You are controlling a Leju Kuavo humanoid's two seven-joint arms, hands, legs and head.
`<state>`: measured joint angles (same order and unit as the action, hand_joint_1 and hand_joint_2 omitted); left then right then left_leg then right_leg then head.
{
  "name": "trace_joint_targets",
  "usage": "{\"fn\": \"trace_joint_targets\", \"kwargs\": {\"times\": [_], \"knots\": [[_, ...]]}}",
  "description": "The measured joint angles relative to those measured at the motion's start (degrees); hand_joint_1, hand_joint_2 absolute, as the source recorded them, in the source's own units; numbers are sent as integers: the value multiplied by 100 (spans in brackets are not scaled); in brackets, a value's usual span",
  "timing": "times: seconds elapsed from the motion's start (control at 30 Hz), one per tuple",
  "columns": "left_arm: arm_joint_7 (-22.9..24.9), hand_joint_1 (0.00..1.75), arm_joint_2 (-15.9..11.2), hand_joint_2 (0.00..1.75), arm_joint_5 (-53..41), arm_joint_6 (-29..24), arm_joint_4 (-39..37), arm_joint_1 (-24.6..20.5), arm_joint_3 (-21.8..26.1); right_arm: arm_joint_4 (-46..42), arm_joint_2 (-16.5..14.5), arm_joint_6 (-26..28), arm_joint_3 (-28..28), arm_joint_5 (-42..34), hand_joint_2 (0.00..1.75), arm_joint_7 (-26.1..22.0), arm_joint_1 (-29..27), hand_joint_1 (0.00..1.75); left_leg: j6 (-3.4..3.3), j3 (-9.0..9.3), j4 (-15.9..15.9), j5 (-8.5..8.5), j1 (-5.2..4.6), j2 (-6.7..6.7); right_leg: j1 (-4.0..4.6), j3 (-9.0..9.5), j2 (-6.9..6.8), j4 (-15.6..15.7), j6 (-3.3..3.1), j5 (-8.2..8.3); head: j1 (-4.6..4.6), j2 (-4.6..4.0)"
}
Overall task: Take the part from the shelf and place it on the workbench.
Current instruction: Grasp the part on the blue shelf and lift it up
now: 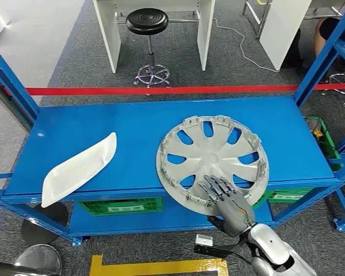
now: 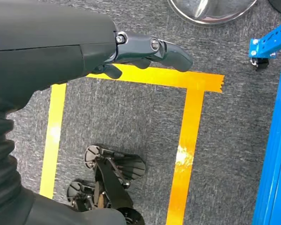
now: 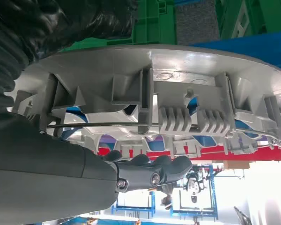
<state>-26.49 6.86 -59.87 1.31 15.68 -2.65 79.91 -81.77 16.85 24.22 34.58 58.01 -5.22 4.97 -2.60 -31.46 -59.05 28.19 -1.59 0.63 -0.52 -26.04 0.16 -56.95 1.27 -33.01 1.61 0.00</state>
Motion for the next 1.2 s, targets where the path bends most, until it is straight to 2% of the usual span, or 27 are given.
{"fn": "trace_joint_targets", "kwargs": {"times": [0.2, 0.23, 0.33, 0.37, 0.4, 0.47, 1.2], "knots": [[3, 0, -7, 175, -12, 2, -9, -5, -2, 105, -78, -53, 51, -20, 175, 9, 113, 3, 0, -1, 0, -1, 0, -2, 0, 28, 5, -1, 1, 1, 0, 0], [5, 0, -8, 175, -14, 2, -10, -7, -3, 135, -101, -73, 64, -27, 175, 15, 150, 24, 0, 0, 0, -1, 0, -2, 0, 28, 6, -1, 1, 2, 0, 0], [7, 0, -10, 175, -15, 2, -19, -12, -4, 229, -165, -113, 105, -39, 175, 30, 252, 140, 0, 5, 0, -2, 0, -2, 0, 6, 3, -1, 1, 2, 1, 0], [7, 0, -10, 175, -15, 2, -21, -13, -4, 255, -179, -119, 118, -40, 175, 32, 276, 162, 0, 6, 0, -2, 0, -1, 0, 2, 3, -1, 1, 2, 1, 0], [7, 0, -10, 175, -15, 1, -22, -14, -4, 279, -191, -121, 129, -40, 175, 35, 292, 168, 0, 6, 0, -2, 0, -1, 0, 2, 3, -1, 1, 2, 1, 0], [7, 0, -10, 175, -15, 0, -23, -14, -4, 307, -202, -121, 142, -40, 175, 41, 306, 175, 0, 7, 0, -2, 1, -1, 0, 2, 3, -1, 1, 2, 1, 0], [24, 0, -13, 175, -15, 0, -38, -28, -4, 535, -294, 2, 253, 26, 175, 92, 444, 175, -2, 8, 0, -3, 0, 2, 0, 4, -4, 0, 2, 2, 0, 0]]}}
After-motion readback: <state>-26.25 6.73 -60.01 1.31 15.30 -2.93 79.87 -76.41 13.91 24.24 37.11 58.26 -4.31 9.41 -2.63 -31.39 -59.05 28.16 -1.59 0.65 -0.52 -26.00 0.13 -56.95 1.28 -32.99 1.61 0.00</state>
